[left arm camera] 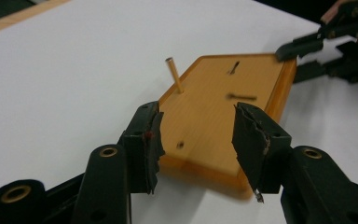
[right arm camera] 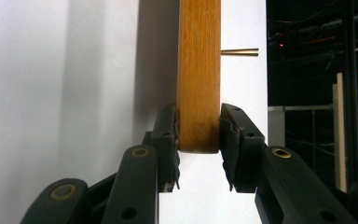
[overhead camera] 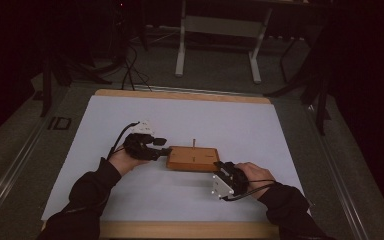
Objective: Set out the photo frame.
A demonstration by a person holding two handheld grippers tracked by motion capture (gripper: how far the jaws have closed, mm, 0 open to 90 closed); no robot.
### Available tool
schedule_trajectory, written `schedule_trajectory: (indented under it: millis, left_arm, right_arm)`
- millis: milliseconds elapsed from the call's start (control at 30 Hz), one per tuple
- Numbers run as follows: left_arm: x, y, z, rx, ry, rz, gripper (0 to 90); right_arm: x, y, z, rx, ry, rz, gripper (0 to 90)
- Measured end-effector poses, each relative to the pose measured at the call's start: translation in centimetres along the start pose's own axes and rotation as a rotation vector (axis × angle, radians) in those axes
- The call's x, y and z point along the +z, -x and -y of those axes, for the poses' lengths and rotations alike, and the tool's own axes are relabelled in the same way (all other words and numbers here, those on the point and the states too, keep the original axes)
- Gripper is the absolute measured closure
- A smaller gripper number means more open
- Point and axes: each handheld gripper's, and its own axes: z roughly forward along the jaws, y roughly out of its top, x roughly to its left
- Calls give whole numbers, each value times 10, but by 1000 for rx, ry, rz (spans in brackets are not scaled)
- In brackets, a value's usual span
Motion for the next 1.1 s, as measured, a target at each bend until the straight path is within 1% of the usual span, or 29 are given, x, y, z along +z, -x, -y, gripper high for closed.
schedule_trajectory:
  millis: [67,167,200,233,300,333,367,433,467,533,600,667,733,833,867,933,967,1033,1100]
  left_arm:
    - [-7,0,5,-4,1,-15,518]
    - [-13,1,14,-9,-6,-21,518]
    - [-15,2,17,-13,-11,-16,518]
    - [-16,3,20,-15,-14,-21,518]
    - [-18,5,25,-10,-23,-22,517]
    - [-19,7,27,-2,-22,-35,518]
    - [-20,9,30,0,-20,-39,518]
    - [-21,14,33,-1,-20,-31,518]
    - [-21,16,35,5,-28,-28,517]
    - [-21,20,38,2,-35,-25,501]
    - [-22,23,41,5,-37,-24,501]
    - [-23,26,45,-1,-40,-21,501]
    - [-23,30,49,2,-44,-35,501]
    - [-22,36,55,0,-53,-38,497]
    - [-21,38,57,-3,-54,-31,479]
    - [-20,42,60,-7,-59,-23,479]
    - [-20,43,62,-11,-56,-14,478]
    - [-19,46,64,-9,-64,-13,459]
    - [-19,48,67,-11,-59,-8,459]
  right_arm:
    - [0,5,0,7,9,-15,689]
    - [0,13,2,24,17,-44,689]
    - [0,14,2,25,16,-47,690]
    - [0,17,3,29,19,-52,689]
    - [0,21,3,33,17,-70,690]
    - [0,24,3,32,20,-80,690]
    - [0,26,3,39,19,-88,691]
    - [0,31,4,46,21,-90,694]
    - [1,33,5,49,23,-92,696]
    - [1,38,6,66,26,-111,695]
    - [2,44,6,69,26,-122,697]
    - [3,52,7,83,29,-145,699]
    - [5,59,9,98,42,-164,699]
    - [8,70,13,128,52,-206,697]
    - [9,74,13,139,53,-222,697]
    - [10,80,14,147,53,-247,696]
    - [11,83,15,160,50,-258,696]
    - [13,89,16,183,50,-281,695]
    - [16,96,17,214,48,-306,692]
